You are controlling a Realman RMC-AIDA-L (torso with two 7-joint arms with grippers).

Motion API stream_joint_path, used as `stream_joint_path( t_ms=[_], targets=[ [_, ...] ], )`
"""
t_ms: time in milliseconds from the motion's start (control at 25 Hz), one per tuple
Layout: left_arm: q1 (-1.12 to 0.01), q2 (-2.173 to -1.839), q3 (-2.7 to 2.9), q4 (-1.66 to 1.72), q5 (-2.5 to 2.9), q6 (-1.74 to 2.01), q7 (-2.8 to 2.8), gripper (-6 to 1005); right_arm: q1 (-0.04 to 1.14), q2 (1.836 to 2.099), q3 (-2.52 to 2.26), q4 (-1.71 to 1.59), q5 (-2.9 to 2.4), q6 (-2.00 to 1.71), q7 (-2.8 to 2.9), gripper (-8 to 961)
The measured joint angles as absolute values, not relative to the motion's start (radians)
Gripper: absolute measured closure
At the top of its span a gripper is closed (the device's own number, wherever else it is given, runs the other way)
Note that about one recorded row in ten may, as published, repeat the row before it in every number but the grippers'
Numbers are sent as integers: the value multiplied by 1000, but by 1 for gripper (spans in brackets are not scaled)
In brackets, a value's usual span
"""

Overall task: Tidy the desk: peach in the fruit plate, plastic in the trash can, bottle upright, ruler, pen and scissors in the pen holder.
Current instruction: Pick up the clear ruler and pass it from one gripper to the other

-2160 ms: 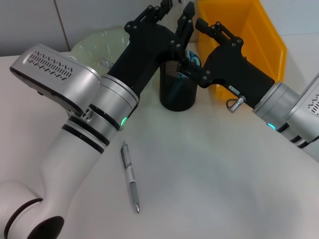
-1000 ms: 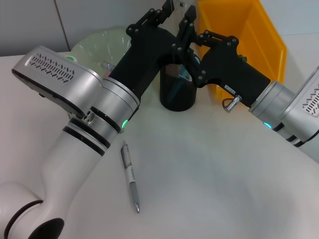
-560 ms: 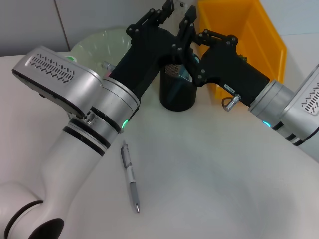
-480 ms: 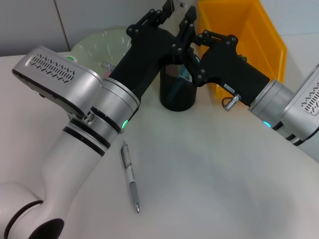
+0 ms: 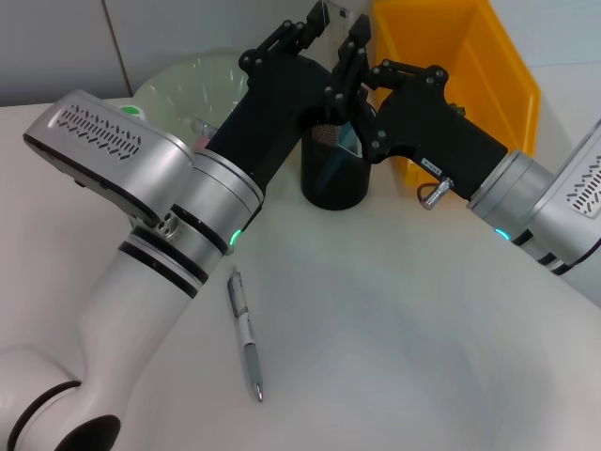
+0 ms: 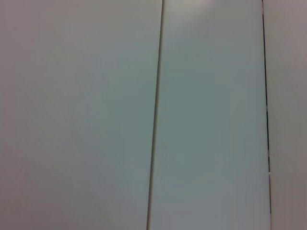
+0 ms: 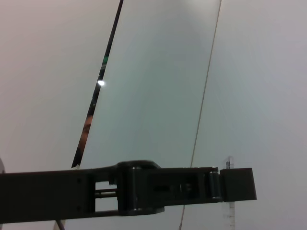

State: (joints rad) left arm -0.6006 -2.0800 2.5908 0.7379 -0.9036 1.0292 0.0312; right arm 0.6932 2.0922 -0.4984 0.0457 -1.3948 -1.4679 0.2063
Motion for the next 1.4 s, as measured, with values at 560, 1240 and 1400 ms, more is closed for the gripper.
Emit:
stream_joint_path(
  t_ms=[560, 1240, 1400],
  targets=[
    [-603, -2080, 2594, 739, -903, 1028, 20, 567, 692, 2092, -502, 46, -1397, -1456, 204, 902],
    [-601, -2080, 2606, 750, -891, 1036, 16, 257, 685, 2092, -499, 43, -1399, -1454, 211, 944],
    [-596, -2080, 2606, 752, -891, 1042, 15, 233, 684, 2091, -499, 42, -1398, -1454, 213, 943]
  ],
)
